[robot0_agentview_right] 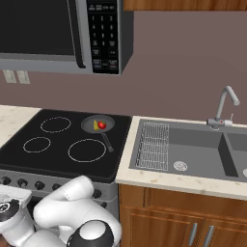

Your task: Put the tomato and lemon wedge in the pan. Then turn on the rear right burner and set the heat to medium.

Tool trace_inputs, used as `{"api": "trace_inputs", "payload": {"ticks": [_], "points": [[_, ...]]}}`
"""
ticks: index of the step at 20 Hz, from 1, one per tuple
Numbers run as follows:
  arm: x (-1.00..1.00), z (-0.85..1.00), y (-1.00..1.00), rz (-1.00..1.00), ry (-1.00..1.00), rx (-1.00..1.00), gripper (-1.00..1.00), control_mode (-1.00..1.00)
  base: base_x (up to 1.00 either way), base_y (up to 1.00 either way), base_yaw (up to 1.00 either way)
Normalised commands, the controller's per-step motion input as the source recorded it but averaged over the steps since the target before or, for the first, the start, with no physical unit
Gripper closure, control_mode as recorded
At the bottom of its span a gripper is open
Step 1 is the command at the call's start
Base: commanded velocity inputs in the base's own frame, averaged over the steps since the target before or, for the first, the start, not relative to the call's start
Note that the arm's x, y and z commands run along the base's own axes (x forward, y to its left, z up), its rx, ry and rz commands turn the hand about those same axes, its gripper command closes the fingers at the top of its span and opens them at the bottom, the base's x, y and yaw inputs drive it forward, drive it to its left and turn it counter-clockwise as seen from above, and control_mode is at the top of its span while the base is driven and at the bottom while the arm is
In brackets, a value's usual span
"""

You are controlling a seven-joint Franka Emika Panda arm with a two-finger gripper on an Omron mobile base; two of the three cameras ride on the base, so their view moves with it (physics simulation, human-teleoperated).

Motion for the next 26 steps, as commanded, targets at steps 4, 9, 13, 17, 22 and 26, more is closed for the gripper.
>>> {"api": "trace_inputs", "payload": {"ticks": [4, 9, 13, 17, 22, 26], "points": [[0.36, -0.03, -0.19, -0.11, 0.05, 0.2, -1.0, -1.0, 0.0, 0.0, 0.0], [0.33, 0.0, -0.22, -0.1, 0.07, 0.05, -1.0, -1.0, 0.0, 0.0, 0.0], [0.24, 0.0, -0.23, -0.12, 0.13, 0.0, -1.0, -1.0, 0.0, 0.0, 0.0], [0.14, -0.13, -0.17, -0.11, 0.13, 0.0, -1.0, -1.0, 0.0, 0.0, 0.0], [0.08, -0.16, -0.15, -0.07, 0.04, 0.0, -1.0, -1.0, 0.0, 0.0, 0.0], [0.0, -0.24, -0.05, -0.02, 0.0, 0.0, -1.0, -1.0, 0.0, 0.0, 0.0]]}}
